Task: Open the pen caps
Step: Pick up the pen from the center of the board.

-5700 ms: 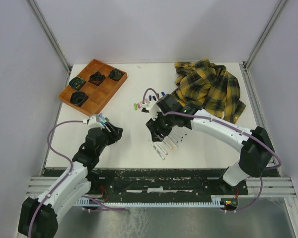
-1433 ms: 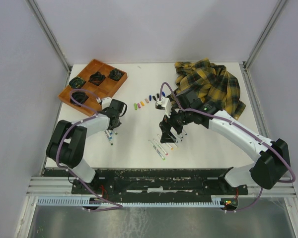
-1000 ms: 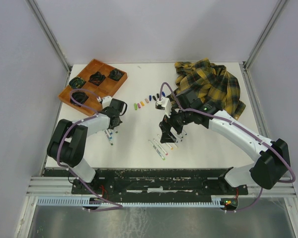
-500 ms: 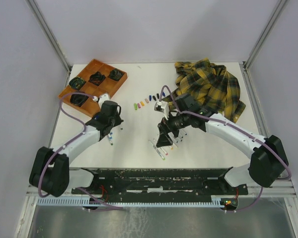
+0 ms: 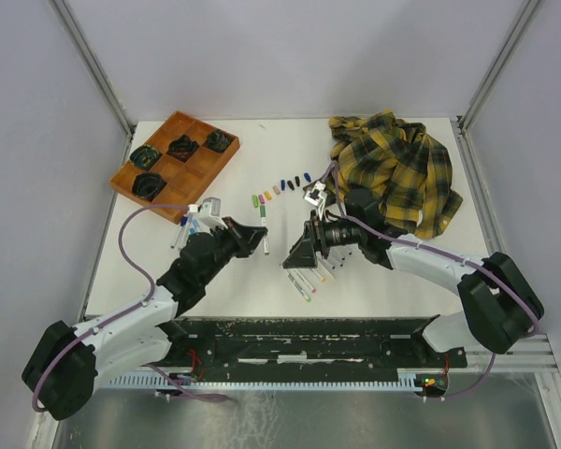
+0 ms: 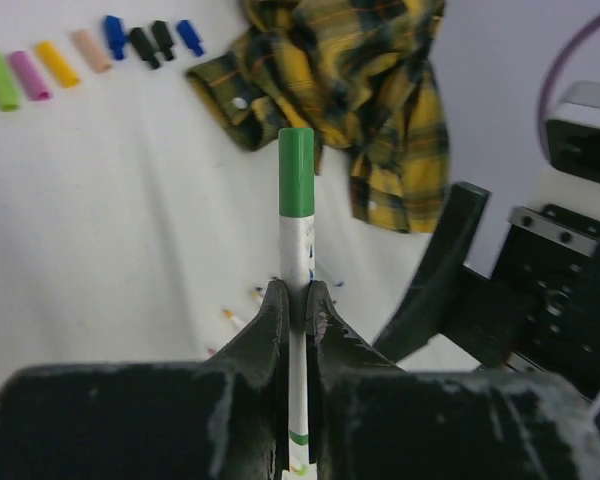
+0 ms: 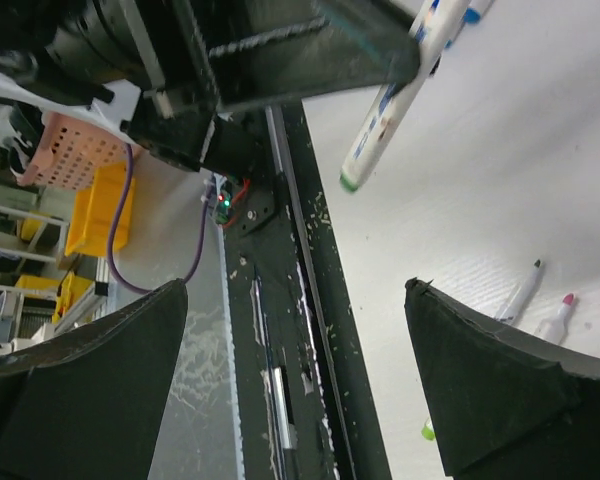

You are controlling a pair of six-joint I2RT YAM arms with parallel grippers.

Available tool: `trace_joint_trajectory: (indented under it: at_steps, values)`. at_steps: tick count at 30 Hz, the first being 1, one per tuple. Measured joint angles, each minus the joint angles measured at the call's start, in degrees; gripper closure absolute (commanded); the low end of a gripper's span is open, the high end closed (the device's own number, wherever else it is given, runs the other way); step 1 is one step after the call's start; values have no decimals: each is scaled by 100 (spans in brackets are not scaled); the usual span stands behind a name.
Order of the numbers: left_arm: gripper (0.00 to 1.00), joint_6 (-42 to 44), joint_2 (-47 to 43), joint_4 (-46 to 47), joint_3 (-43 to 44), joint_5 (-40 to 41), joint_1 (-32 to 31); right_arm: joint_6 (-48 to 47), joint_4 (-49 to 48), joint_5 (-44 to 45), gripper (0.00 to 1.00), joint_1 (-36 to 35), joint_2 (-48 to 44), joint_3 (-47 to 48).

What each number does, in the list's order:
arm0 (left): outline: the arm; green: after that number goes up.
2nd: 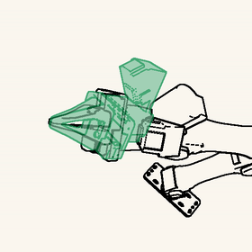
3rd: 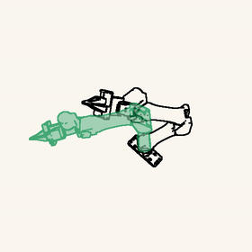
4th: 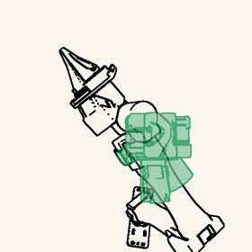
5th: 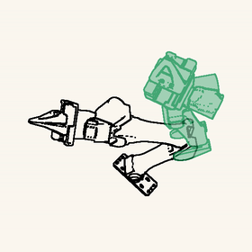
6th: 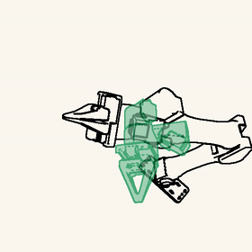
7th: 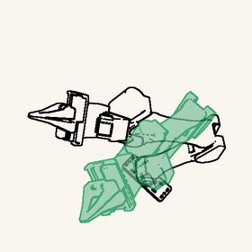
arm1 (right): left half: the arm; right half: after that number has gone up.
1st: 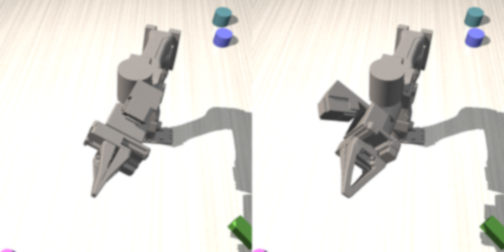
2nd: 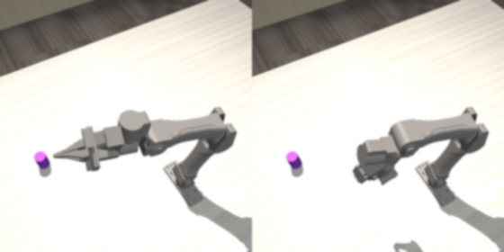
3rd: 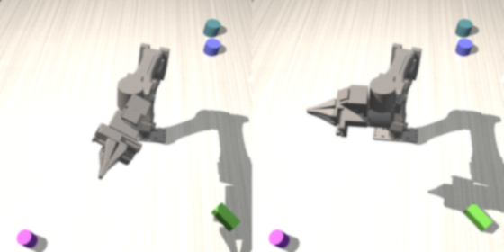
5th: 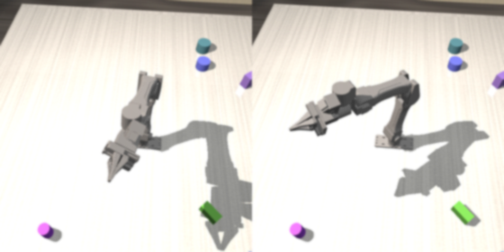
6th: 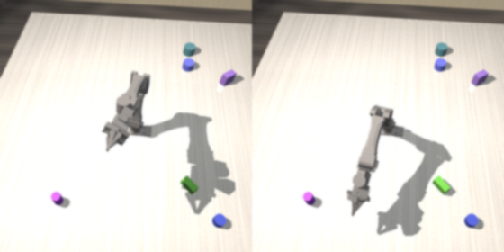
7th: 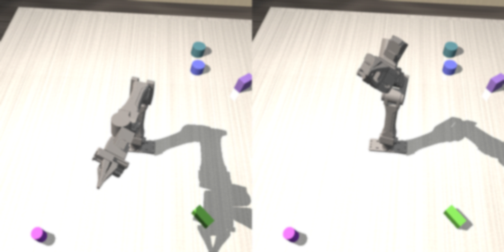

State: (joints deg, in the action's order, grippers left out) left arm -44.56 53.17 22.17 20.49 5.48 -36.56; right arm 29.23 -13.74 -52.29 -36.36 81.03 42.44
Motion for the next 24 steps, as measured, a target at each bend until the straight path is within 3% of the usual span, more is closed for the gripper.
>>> trace_joint_trajectory:
  at_steps: [6, 12, 24]
  values:
    - [97, -299, 0, 1152, -267, 236, -632, 597, -850, -24, 3, 98, -46, -122]
    - [97, -435, 177, 2083, -343, 627, -1196, 857, -1080, 4, 5, 120, -46, -164]
    - [97, -514, 603, 3023, -402, 1108, -1777, 1187, -1266, 9, 37, 232, -52, -188]
